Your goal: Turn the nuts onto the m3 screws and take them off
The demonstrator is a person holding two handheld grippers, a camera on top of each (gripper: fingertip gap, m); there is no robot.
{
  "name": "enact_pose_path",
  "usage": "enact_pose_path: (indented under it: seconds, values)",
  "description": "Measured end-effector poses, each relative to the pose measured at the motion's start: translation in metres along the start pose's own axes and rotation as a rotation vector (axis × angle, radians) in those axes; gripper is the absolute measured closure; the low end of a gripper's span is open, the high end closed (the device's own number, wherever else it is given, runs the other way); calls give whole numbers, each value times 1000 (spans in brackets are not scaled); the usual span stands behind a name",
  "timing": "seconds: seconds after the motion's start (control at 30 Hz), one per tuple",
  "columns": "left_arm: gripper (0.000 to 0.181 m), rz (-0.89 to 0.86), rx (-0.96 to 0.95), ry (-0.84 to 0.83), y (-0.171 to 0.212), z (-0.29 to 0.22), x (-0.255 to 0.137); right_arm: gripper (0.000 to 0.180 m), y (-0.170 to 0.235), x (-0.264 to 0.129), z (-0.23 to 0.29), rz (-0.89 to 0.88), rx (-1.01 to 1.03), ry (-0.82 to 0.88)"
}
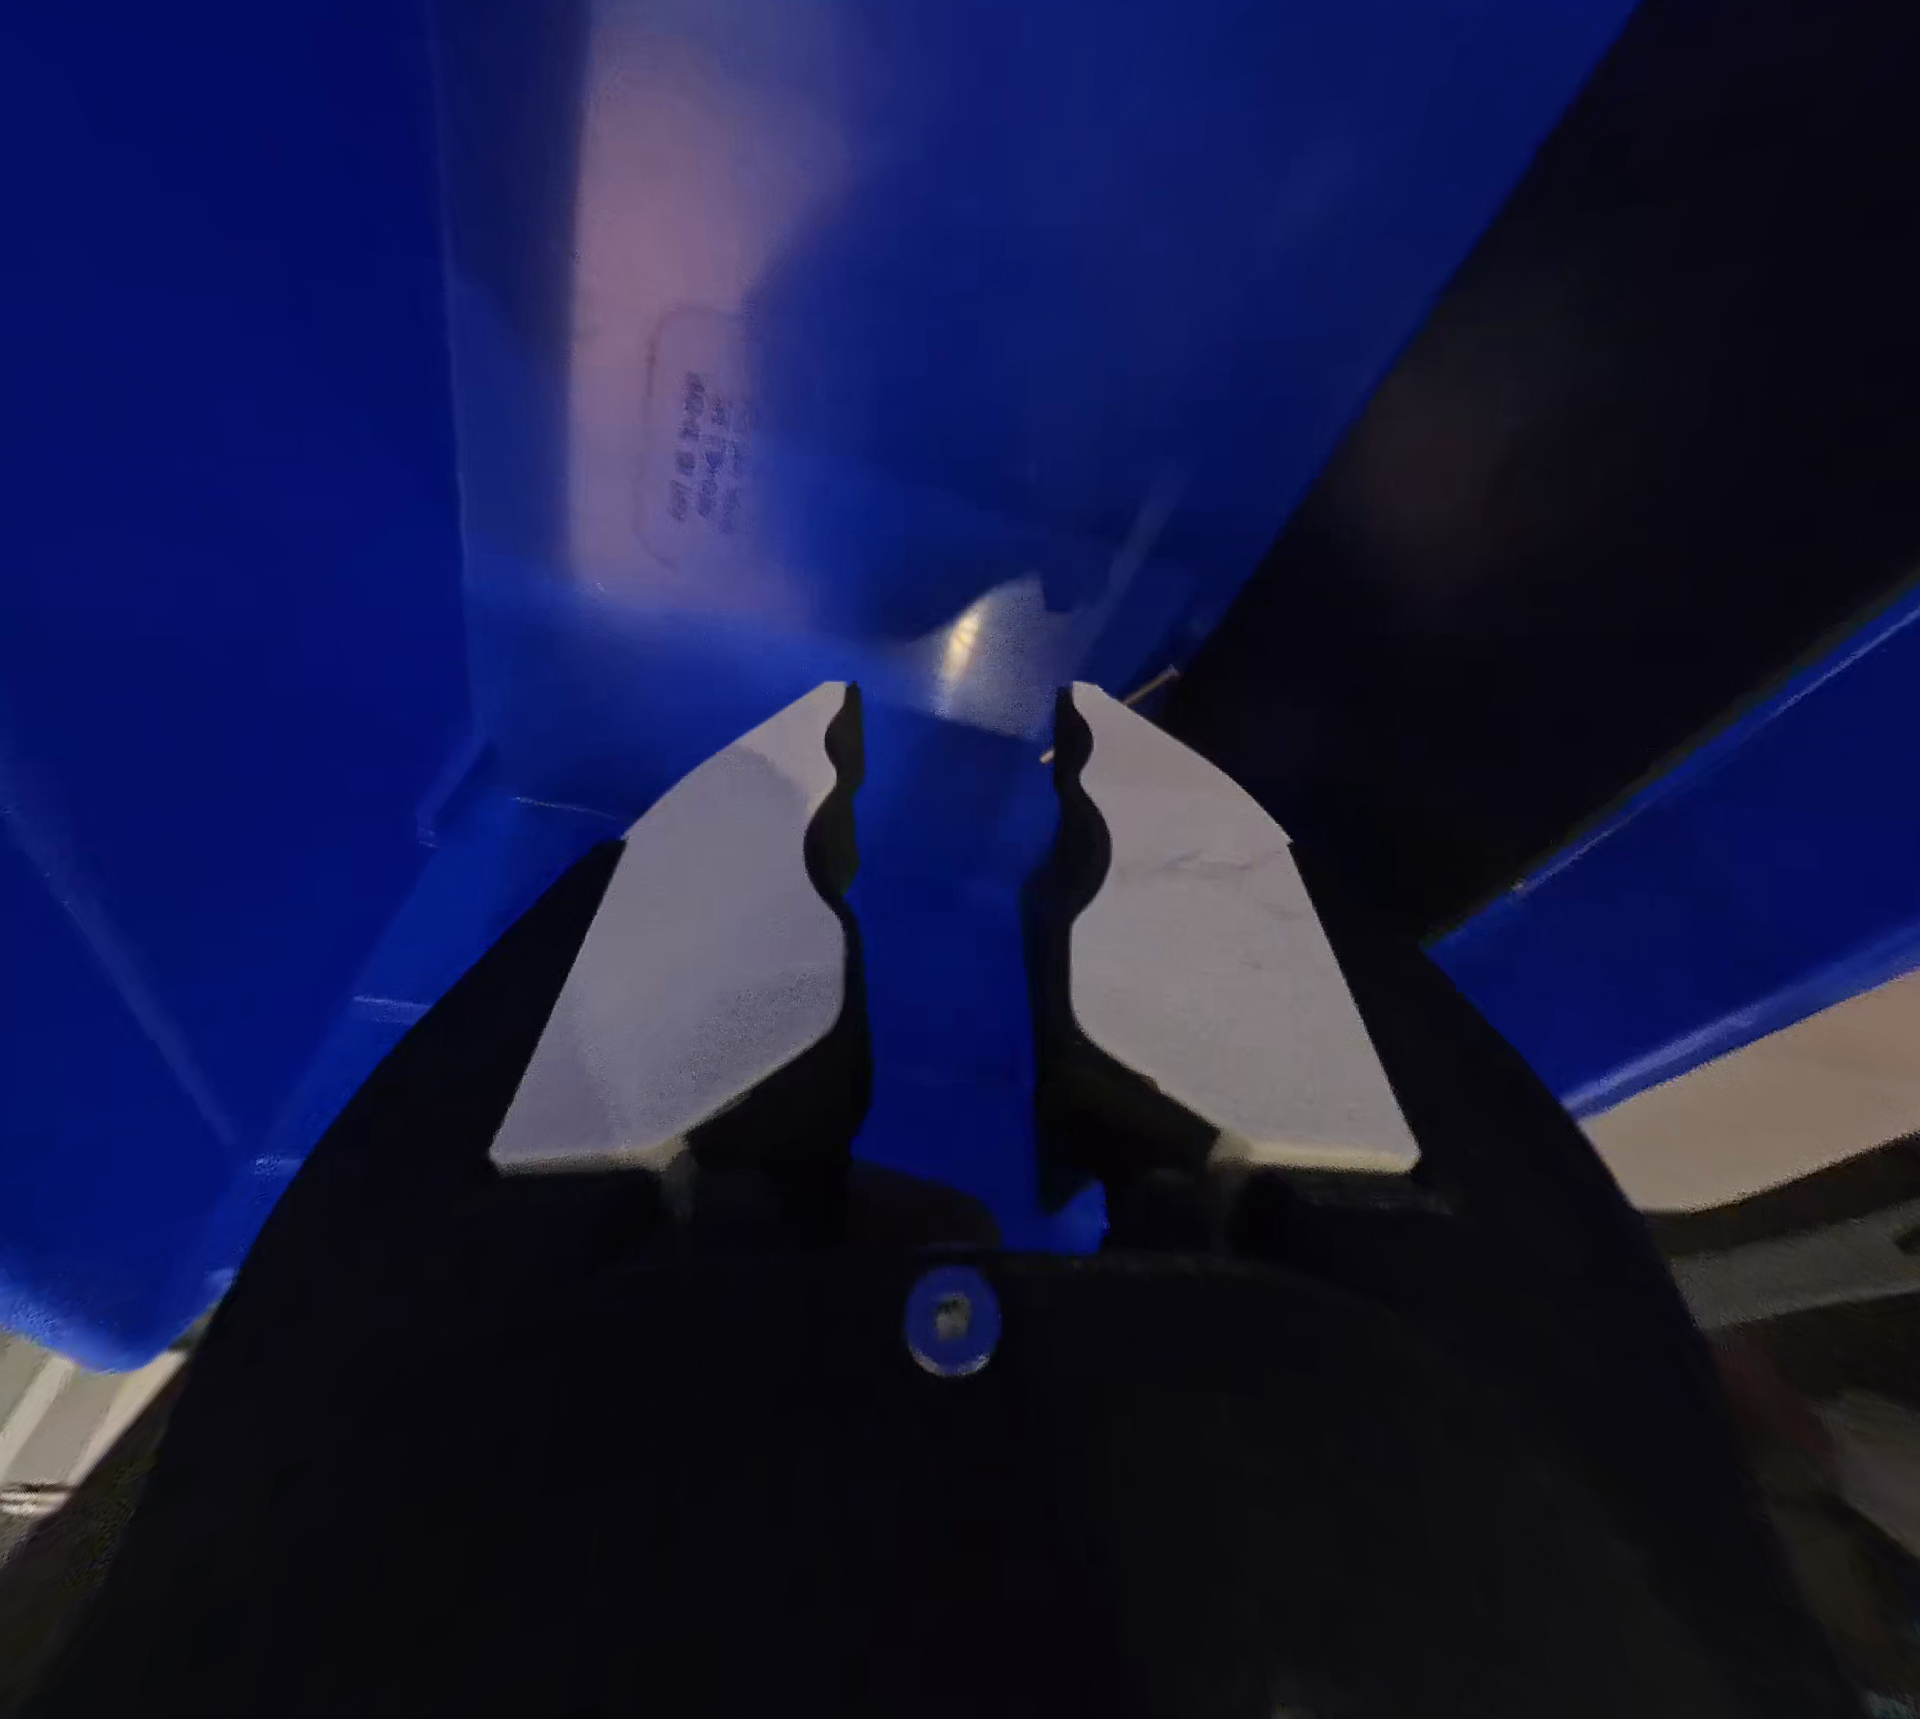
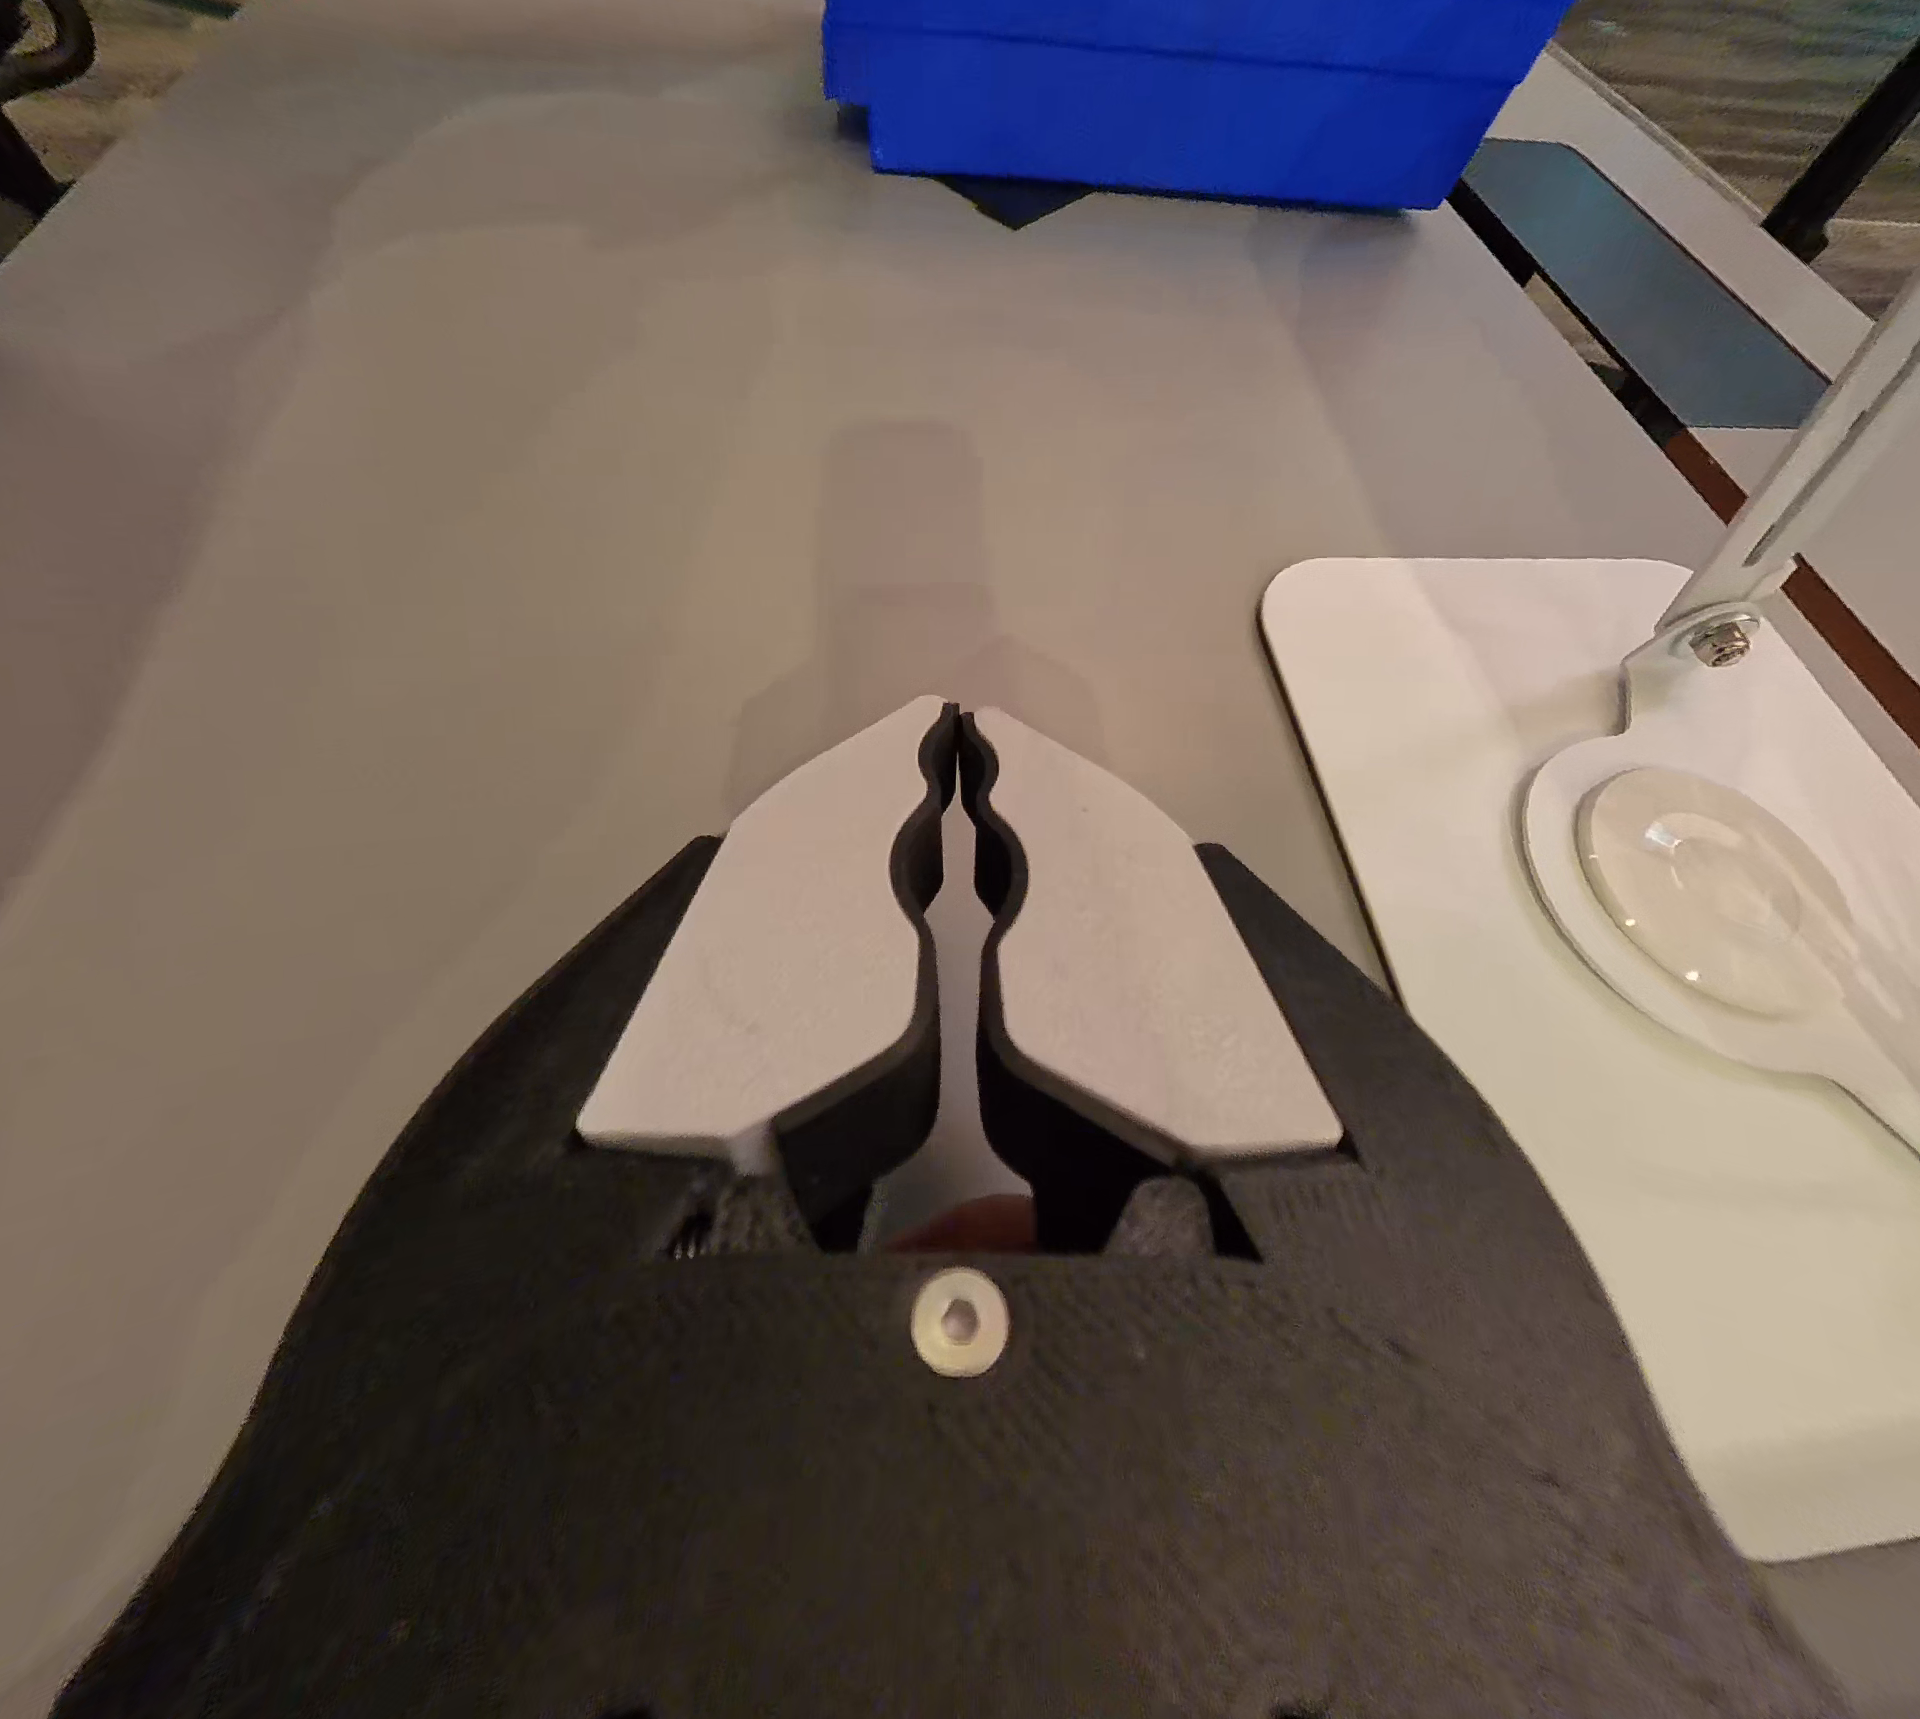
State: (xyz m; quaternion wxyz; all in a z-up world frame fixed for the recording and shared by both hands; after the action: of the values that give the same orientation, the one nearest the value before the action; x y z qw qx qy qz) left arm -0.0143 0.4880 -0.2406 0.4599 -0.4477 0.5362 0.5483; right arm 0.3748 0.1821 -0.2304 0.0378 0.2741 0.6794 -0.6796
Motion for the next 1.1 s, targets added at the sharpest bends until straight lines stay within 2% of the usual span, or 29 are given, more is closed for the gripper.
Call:
enact_pose_path:
  seconds: [0.07,0.2,0.27,0.33,0.43,0.53,0.6,0.67,0.77,0.87,0.93,1.1]
  values:
    - [140,3,-4,11,2,-3,0,180,-2,3,-3,-4,3,9]
    - [142,-25,1,-16,5,-5,-7,180,-5,8,-7,-11,11,13]
    - [147,-58,14,-10,8,-6,-11,180,-8,11,-11,-30,40,14]
    - [161,-62,74,-68,12,-3,-13,180,-17,16,-10,-95,74,-19]
    - [174,-96,48,-40,13,-2,-13,180,-33,33,-1,-168,73,-97]
    - [174,-82,63,-20,16,-4,-11,180,-48,53,12,-221,40,-145]
    - [167,-76,79,-24,17,-3,-10,180,-51,61,19,-218,1,-146]
    - [165,-105,70,8,15,-3,-7,180,-53,62,20,-232,-11,-139]
    - [163,-41,99,8,20,-3,3,180,-55,54,19,-305,1,-148]
    - [165,-48,87,38,20,-4,3,180,-58,45,19,-379,33,-157]
    - [173,-33,90,94,21,-10,2,180,-59,43,20,-401,39,-160]
    - [177,38,145,52,22,-11,1,180,-60,39,18,-430,57,-158]
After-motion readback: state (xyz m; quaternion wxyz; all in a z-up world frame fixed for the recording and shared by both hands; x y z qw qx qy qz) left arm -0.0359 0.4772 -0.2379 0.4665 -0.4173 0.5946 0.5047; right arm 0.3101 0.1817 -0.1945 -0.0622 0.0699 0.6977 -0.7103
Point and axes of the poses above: each gripper's, where its closed fingertips meet, x out along the fingers, y out of its underside, z = x × y across the jaws, the point moved 5 cm from there along -x, back along the fingers, and after that the axes turned 3 degrees about -y, right-handed, at the moved point
